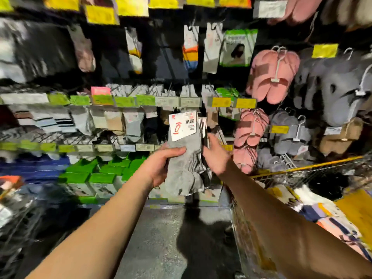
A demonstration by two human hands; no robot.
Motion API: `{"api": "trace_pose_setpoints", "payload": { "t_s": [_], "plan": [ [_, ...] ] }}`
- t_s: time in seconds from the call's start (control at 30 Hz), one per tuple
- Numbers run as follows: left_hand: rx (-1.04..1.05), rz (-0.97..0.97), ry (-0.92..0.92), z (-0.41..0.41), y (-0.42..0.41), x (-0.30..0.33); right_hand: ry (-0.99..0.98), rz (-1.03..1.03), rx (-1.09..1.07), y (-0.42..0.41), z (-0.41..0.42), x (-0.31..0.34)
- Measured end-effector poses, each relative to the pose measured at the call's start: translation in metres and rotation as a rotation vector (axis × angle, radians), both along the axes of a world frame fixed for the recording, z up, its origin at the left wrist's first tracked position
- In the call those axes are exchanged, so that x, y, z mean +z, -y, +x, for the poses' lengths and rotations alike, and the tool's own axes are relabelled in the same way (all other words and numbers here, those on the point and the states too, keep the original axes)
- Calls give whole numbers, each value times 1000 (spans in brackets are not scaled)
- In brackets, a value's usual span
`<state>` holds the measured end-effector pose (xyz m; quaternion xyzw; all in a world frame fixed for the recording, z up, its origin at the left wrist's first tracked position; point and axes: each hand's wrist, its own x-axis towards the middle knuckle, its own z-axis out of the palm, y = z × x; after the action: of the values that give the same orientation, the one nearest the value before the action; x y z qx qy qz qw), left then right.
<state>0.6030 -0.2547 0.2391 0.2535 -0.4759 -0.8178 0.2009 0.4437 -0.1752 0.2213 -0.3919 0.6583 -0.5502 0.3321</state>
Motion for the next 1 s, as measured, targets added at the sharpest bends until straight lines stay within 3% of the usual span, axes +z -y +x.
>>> {"api": "trace_pose_setpoints", "payload": {
  "t_s": [0.23, 0.4, 0.67, 0.8, 1.0],
  "plan": [
    [206, -117, -115, 42, 45, 52, 171, -119, 68, 90, 35, 29],
    [321, -219, -136, 53, 83, 98, 415, -156, 217, 121, 73, 104],
    [421, -465, -270, 31, 145, 185, 230, -351, 347, 195, 45, 211],
    [475, -576, -324, 10, 174, 226, 135, -551, 277, 223, 26, 261],
    [492, -770, -385, -21, 197, 270, 61, -622, 212, 247, -1, 305]
  ]
}}
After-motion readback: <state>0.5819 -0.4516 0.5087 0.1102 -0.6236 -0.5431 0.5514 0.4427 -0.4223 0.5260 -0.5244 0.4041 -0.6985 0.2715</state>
